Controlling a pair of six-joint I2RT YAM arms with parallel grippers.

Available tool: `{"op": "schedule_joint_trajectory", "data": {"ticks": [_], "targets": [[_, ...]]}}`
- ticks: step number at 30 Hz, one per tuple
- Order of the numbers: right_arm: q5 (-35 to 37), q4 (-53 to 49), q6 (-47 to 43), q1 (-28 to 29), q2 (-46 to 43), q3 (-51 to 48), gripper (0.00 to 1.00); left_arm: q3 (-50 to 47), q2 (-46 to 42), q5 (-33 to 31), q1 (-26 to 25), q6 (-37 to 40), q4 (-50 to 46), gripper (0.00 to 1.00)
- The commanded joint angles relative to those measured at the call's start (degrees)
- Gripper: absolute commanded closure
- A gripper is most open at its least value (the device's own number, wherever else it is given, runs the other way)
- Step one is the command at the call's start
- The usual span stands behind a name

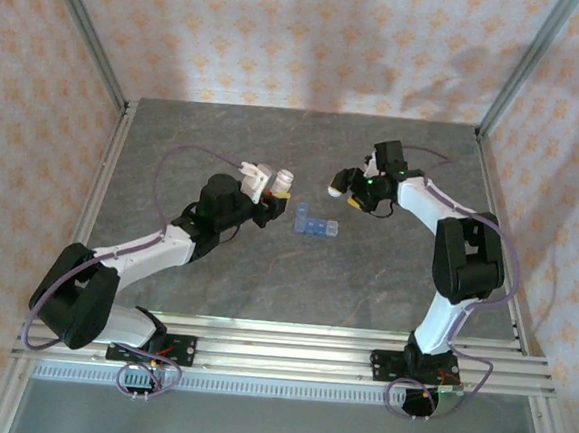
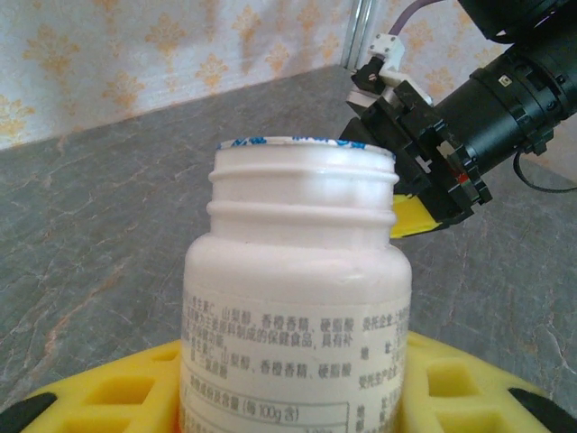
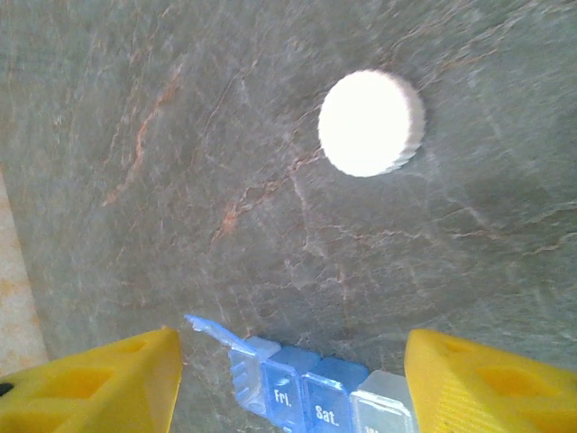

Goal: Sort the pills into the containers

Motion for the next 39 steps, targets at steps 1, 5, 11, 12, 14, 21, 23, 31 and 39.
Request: {"op": "schedule_joint_trajectory", "data": {"ticks": [1,5,11,12,14,21,23,31,39], "targets": [[1.53,-0.36,-2.09,1.66,1.51,0.44,0.34,-1.31,-2.26,-0.09,-0.29,-0.07,0.25,1.00],[2.29,-0.19,-2.08,2.99,3.27,1.51,0.35,-2.12,-2.94,-0.70,-0.45,-1.22,-0.52,1.00],[2.15,0.82,-1.87,4.43,5.14,1.25,0.36,-3.75,-3.52,-1.89,-0.84,-1.88,0.25,1.00],[2.14,1.01,-1.86,4.67,5.17,0.93,0.36,-3.90,-3.48,-2.04,-0.82,-1.93,0.30,1.00],[2.05,1.25,-1.86,4.92,5.24,0.29,0.37,-3.93,-3.19,-2.21,-0.90,-2.10,0.42,1.00],[0.60,2.00,-1.04,5.71,4.77,-1.89,0.38,-3.60,-2.39,-2.25,-1.00,-2.47,1.09,1.00],[-0.01,2.06,-1.05,5.94,4.61,-2.45,0.38,-3.33,-2.22,-2.18,-1.13,-2.46,1.01,1.00],[-1.68,2.55,-0.44,6.36,2.09,-5.47,0.40,-2.64,-1.75,-2.07,-1.19,-2.46,0.57,1.00],[-0.79,2.72,-0.36,6.90,-1.62,-8.42,0.39,-1.68,-0.17,-1.39,-1.19,-2.37,-0.12,1.00]]}}
